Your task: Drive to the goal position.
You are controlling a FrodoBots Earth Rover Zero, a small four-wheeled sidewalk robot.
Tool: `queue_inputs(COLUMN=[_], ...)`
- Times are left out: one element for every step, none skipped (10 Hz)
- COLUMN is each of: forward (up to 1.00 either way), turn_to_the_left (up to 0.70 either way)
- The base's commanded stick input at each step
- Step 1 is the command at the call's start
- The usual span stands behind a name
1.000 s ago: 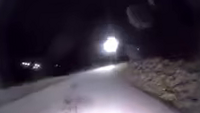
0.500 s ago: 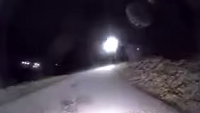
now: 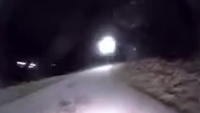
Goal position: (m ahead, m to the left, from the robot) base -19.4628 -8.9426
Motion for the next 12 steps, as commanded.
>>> queue_inputs(forward=[0.00, 0.00, 0.00, 0.00, 0.00, 0.00, 0.00, 0.00, 0.00, 0.00, 0.00, 0.00], turn_to_the_left=[-1.00, -1.00, -1.00, -1.00, -1.00, -1.00, -1.00, -1.00, -1.00, -1.00, -1.00, -1.00])
